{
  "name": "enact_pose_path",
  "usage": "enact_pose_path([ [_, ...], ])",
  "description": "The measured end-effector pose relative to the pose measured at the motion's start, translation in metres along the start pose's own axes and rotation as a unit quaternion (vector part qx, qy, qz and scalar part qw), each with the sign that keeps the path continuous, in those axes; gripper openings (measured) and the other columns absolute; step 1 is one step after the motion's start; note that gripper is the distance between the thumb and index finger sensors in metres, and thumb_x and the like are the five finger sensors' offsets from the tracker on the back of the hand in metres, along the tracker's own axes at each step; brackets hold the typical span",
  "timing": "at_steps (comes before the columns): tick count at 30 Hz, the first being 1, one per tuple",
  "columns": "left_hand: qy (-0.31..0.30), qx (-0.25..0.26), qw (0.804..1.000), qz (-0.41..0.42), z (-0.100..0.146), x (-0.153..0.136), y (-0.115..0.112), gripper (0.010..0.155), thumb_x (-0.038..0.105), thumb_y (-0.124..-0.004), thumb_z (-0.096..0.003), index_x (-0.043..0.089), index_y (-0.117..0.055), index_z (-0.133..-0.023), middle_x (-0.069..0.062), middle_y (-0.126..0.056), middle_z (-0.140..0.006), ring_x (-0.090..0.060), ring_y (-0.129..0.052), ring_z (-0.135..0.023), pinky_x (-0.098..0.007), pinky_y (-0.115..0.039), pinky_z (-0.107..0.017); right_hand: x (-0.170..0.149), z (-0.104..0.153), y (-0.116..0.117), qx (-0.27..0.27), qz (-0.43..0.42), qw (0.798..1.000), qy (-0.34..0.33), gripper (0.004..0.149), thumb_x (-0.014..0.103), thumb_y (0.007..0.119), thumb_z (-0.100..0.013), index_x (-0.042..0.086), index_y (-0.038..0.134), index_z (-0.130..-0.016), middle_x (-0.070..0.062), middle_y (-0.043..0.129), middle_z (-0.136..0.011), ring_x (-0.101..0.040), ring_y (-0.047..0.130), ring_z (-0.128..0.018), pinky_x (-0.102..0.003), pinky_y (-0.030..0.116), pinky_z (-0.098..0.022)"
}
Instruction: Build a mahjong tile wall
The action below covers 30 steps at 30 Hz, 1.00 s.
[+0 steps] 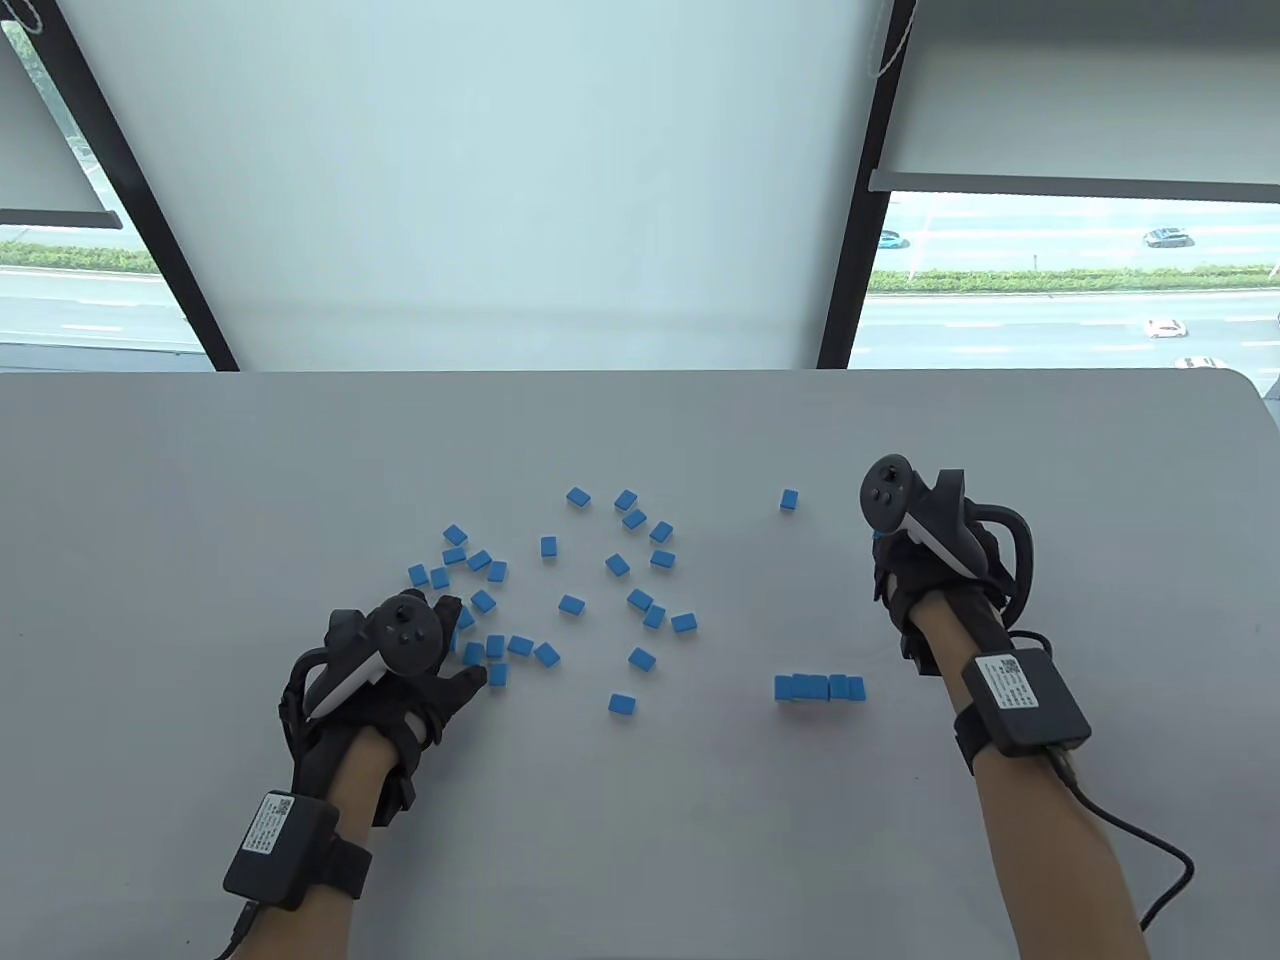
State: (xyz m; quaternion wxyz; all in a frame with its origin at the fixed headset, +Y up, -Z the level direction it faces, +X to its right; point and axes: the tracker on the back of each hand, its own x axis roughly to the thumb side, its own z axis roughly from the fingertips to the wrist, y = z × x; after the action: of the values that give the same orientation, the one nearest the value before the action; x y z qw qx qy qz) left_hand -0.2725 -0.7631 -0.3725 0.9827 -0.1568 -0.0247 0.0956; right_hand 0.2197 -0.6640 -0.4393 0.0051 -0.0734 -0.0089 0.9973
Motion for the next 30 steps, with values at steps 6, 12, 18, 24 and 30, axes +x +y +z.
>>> enact_pose_path([
  [6,-0.003,0.002,1.0,0.006,0.0,-0.001,-0.001,0.085,0.068,-0.065,-0.0425,0.033,-0.032,-0.112,-0.006,-0.026,-0.119,-0.048,-0.032,-0.107,-0.076,-0.025,-0.065,-0.011,0.051,-0.017,-0.056,-0.049,0.997,-0.013,0.058,0.036,0.088,-0.042,0.025,0.067,-0.094,0.004,0.087,-0.071,-0.022,0.097,-0.049,-0.047,0.083,-0.046],
  [12,-0.003,0.003,1.0,0.013,0.001,-0.002,-0.001,0.085,0.068,-0.065,-0.0424,0.033,-0.032,-0.112,-0.006,-0.026,-0.119,-0.047,-0.032,-0.107,-0.076,-0.025,-0.065,-0.023,0.092,-0.011,-0.102,-0.114,0.988,-0.005,0.058,0.036,0.088,-0.042,0.026,0.067,-0.095,0.003,0.086,-0.072,-0.023,0.096,-0.05,-0.047,0.082,-0.047],
  [18,0.002,0.001,1.0,0.011,0.003,-0.003,-0.002,0.084,0.068,-0.065,-0.0425,0.033,-0.033,-0.112,-0.006,-0.027,-0.119,-0.047,-0.032,-0.107,-0.076,-0.025,-0.065,-0.026,0.106,0.005,-0.115,-0.154,0.981,-0.005,0.058,0.037,0.088,-0.042,0.026,0.067,-0.095,0.003,0.085,-0.073,-0.024,0.096,-0.051,-0.048,0.081,-0.047],
  [24,0.008,-0.001,1.0,0.007,0.002,-0.005,-0.002,0.084,0.068,-0.065,-0.0425,0.033,-0.033,-0.112,-0.006,-0.027,-0.119,-0.047,-0.033,-0.107,-0.076,-0.025,-0.065,-0.022,0.101,0.031,-0.056,-0.118,0.991,-0.018,0.057,0.037,0.088,-0.041,0.028,0.068,-0.094,0.001,0.084,-0.076,-0.026,0.095,-0.053,-0.049,0.08,-0.049],
  [30,0.012,-0.003,1.0,0.009,0.003,-0.007,-0.002,0.084,0.068,-0.065,-0.0426,0.032,-0.033,-0.112,-0.007,-0.027,-0.119,-0.048,-0.033,-0.107,-0.076,-0.025,-0.065,-0.011,0.096,0.052,0.035,-0.066,0.997,-0.038,0.057,0.037,0.089,-0.041,0.029,0.069,-0.094,-0.001,0.081,-0.081,-0.028,0.092,-0.059,-0.051,0.077,-0.052],
])
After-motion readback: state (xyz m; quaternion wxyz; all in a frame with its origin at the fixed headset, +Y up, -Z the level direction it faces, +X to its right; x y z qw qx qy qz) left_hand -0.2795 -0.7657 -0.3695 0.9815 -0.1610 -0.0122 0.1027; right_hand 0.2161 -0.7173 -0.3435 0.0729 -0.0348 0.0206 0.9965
